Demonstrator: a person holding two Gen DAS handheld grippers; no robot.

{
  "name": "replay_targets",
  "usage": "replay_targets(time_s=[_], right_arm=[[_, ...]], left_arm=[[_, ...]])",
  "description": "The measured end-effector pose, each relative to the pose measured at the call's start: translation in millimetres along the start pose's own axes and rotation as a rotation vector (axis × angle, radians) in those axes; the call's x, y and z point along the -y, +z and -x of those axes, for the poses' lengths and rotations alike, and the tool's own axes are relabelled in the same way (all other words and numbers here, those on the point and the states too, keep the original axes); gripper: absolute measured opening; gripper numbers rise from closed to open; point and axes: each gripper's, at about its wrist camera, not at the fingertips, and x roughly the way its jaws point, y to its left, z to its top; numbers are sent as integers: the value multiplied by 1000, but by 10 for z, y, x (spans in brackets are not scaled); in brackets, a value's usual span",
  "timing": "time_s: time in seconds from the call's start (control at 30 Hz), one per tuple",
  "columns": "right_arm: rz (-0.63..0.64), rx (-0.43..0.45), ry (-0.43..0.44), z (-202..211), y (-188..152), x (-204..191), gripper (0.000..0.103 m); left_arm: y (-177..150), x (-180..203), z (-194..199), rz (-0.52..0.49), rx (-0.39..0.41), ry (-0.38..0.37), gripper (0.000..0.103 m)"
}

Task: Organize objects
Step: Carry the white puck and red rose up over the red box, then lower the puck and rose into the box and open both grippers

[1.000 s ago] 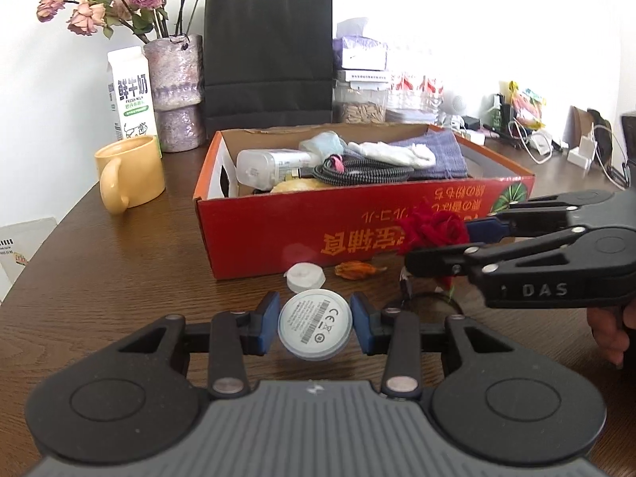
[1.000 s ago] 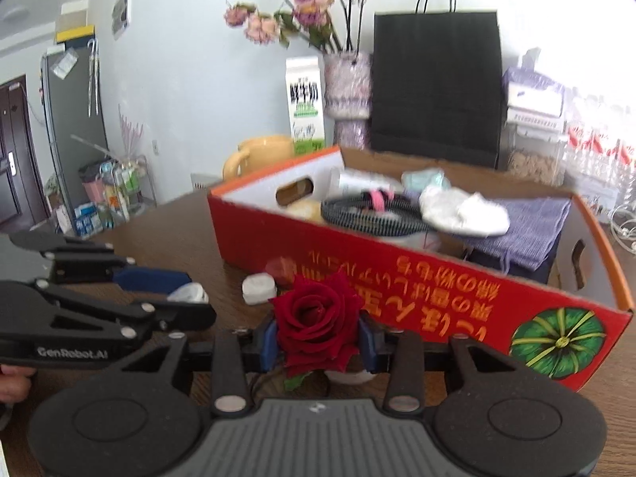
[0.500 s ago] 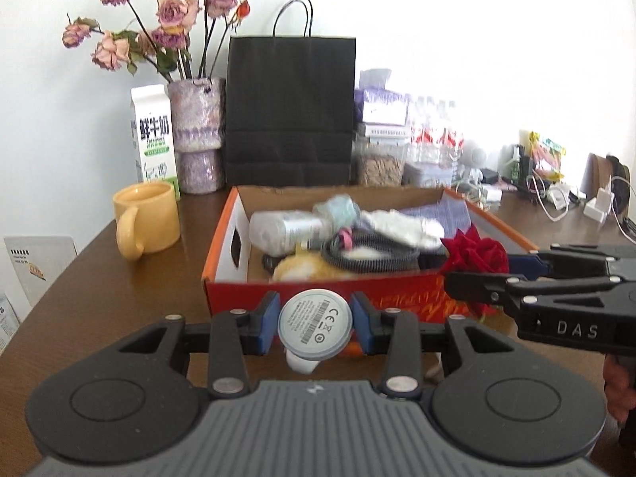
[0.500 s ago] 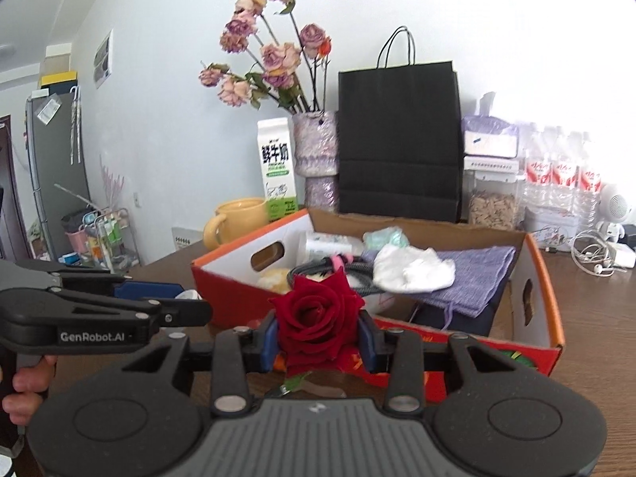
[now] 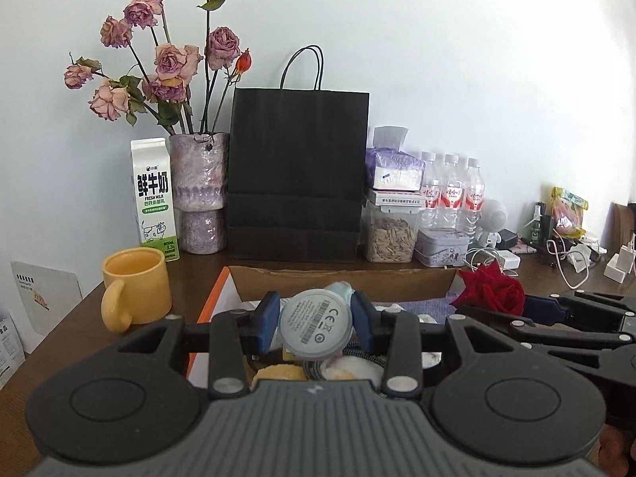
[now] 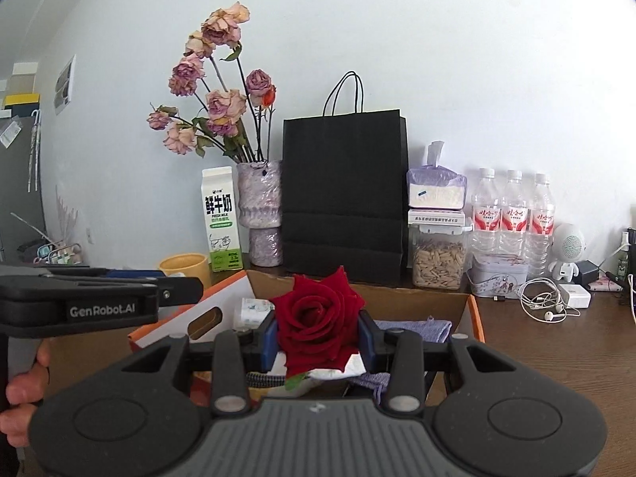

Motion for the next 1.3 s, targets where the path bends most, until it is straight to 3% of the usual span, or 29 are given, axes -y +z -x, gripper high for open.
replay_targets(time_s=[0.53,0.6,0.63,0.67,0.7,0.73,0.77,1.3], right_arm=[[-40,-57,-53,-561,-66,207,39],[-44,-62,-57,-580,-84,220,44],[-46,-66,-60,-585,-95,227,55],[-47,-70,-67,-591,-105,232,78],[-48,-67,-77,-587,-115,233,89],[-46,-61,-84,-577,-123,233,102],[-46,-60,-86,-571,-125,233,103],[-38,-51,-87,-470,-123,184,103]], left_arm=[[-22,13,-657,51,-41,63,41],[-38,-2,-665,56,-43,64,51],[-45,-15,-655,60,-36,62,71],[-47,-25,-636,60,-23,67,96],[-50,-30,-613,59,-9,80,103],[-55,-29,-586,56,6,96,103],[-52,-26,-575,49,8,102,103],[-80,-52,-497,54,0,101,103]])
